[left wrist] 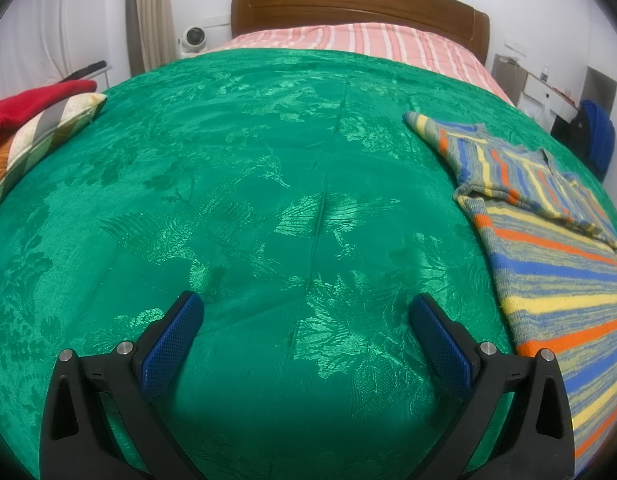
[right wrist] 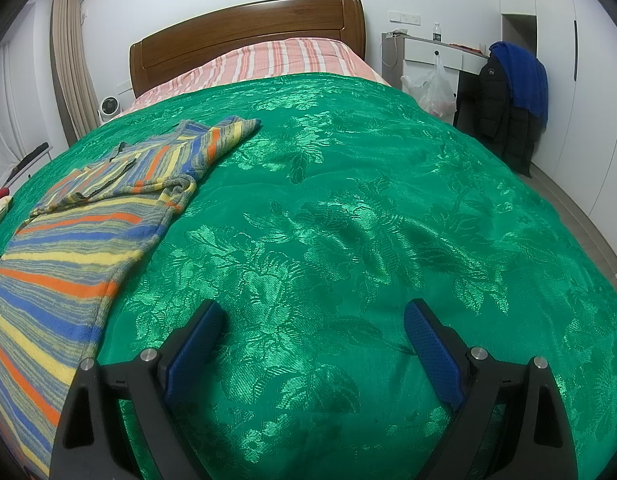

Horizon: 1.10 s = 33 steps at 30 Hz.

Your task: Fold small clothes

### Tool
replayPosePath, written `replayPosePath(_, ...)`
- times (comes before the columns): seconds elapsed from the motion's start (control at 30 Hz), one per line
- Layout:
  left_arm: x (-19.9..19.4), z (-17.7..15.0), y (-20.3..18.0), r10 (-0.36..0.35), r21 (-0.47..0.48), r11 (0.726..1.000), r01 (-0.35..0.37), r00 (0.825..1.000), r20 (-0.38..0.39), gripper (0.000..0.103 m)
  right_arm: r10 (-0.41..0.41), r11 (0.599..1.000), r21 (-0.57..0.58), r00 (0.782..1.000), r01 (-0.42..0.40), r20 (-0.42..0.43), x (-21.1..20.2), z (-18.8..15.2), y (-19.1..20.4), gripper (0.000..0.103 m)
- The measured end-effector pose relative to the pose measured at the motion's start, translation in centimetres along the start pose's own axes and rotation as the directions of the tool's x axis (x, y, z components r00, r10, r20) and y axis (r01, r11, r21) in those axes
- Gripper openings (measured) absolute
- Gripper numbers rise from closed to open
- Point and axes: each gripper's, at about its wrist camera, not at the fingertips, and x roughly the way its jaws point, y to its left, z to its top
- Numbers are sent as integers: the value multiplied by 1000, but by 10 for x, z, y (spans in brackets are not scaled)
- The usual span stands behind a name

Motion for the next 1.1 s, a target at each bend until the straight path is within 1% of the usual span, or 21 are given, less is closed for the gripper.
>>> replayPosePath(0.93,0,0,0,-1,-1,1000,1,1000,4,103,1,1000,0,1000,-1,0,0,0,0,92)
replayPosePath(1.1,0,2,-1,10,6,1000,-10,1000,-6,103,-7,1000,-5,1000,7,-6,0,0,1,92)
